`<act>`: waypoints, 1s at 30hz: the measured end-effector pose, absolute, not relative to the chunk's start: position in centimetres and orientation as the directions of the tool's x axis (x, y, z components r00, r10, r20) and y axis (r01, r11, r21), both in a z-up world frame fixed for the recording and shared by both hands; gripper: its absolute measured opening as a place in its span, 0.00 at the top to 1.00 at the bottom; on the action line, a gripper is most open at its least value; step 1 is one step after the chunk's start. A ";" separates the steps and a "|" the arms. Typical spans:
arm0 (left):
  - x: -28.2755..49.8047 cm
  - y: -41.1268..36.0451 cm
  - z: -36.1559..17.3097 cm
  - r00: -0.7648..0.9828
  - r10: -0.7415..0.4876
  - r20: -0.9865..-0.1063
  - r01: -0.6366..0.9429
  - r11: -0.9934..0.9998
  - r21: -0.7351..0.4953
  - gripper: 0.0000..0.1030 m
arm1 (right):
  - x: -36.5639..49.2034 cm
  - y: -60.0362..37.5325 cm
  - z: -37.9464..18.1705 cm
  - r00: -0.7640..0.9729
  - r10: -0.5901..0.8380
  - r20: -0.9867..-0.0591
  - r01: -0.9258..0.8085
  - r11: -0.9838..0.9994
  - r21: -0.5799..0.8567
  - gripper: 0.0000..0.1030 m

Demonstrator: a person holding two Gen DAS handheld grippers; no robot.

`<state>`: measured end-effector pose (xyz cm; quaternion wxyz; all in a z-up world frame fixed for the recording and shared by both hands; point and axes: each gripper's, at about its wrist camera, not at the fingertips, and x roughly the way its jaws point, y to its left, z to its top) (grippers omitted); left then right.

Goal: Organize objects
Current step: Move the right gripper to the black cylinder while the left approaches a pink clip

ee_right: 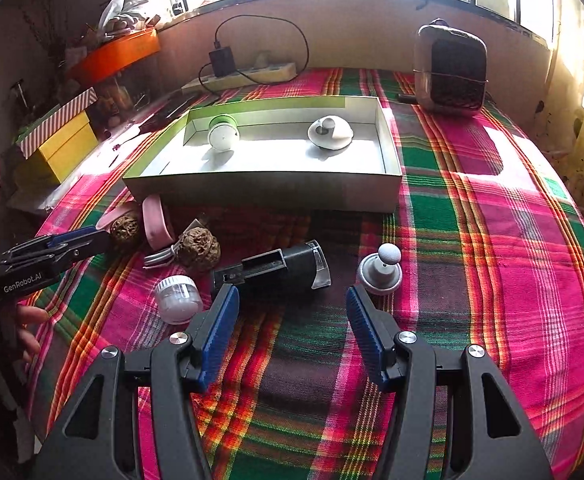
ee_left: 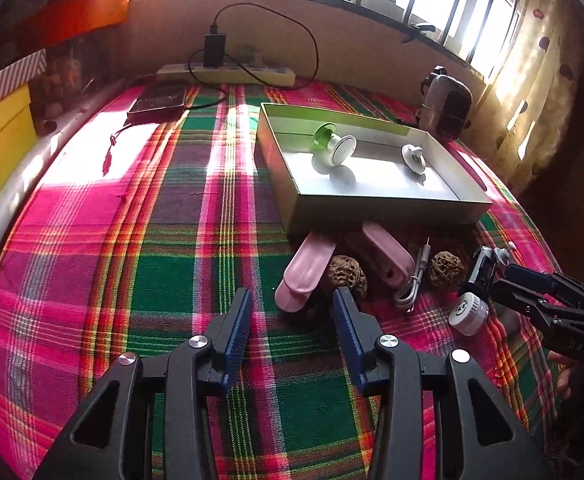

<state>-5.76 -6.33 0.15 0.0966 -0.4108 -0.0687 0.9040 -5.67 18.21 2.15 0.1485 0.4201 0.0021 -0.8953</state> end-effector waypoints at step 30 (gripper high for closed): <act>-6.3 -4.5 0.1 -0.608 0.287 -0.740 -0.208 -0.957 -0.200 0.61 | -8.2 16.6 1.3 -0.574 -0.089 -0.814 0.140 -0.990 0.010 0.37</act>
